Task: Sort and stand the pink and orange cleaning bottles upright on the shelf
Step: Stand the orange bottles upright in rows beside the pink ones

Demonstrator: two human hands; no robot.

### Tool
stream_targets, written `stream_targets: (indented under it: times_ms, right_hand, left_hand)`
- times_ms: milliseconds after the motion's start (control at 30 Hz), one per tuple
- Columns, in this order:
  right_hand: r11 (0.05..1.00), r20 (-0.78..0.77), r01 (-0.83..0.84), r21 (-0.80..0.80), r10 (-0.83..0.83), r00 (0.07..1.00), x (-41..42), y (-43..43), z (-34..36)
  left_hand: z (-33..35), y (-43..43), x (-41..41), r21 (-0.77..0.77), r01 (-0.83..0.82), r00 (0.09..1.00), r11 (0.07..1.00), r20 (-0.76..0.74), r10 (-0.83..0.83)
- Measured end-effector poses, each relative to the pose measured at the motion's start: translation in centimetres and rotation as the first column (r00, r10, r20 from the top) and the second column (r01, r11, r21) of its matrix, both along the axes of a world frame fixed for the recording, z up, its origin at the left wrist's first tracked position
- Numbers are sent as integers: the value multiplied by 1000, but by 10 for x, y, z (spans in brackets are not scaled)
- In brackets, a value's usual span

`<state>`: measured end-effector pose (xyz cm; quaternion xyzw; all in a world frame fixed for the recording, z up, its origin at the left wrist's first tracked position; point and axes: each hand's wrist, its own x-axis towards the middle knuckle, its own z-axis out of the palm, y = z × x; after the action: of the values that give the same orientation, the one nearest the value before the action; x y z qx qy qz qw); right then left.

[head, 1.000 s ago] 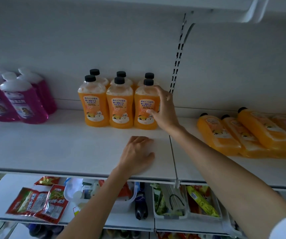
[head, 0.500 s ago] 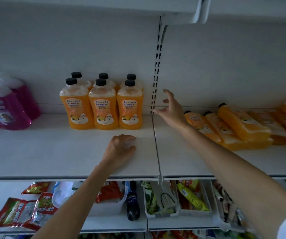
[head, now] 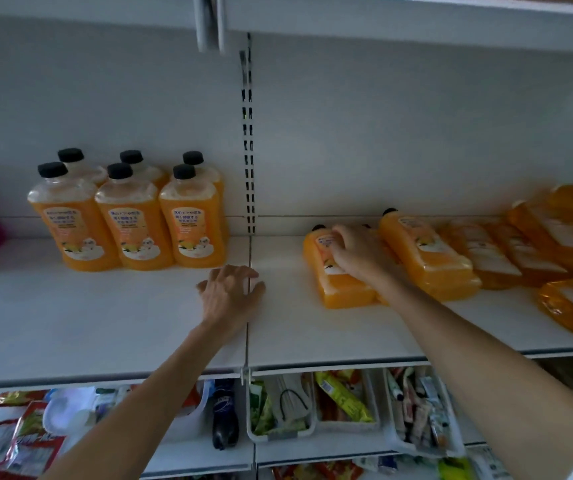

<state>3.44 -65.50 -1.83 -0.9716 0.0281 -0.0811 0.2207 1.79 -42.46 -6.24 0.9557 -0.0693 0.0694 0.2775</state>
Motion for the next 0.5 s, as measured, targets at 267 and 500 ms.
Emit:
stream_targets:
  times_ms: [267,500]
  right_hand:
    - [956,0,13,293,-14,1000,7,55,-9]
    - [591,-239,217,777,-42,970,13,111,-19]
  left_hand:
    - [15,11,-6,-335,67,978,940,-163,-128]
    - [19,34,-10,-461,182,918,869,-238,-318]
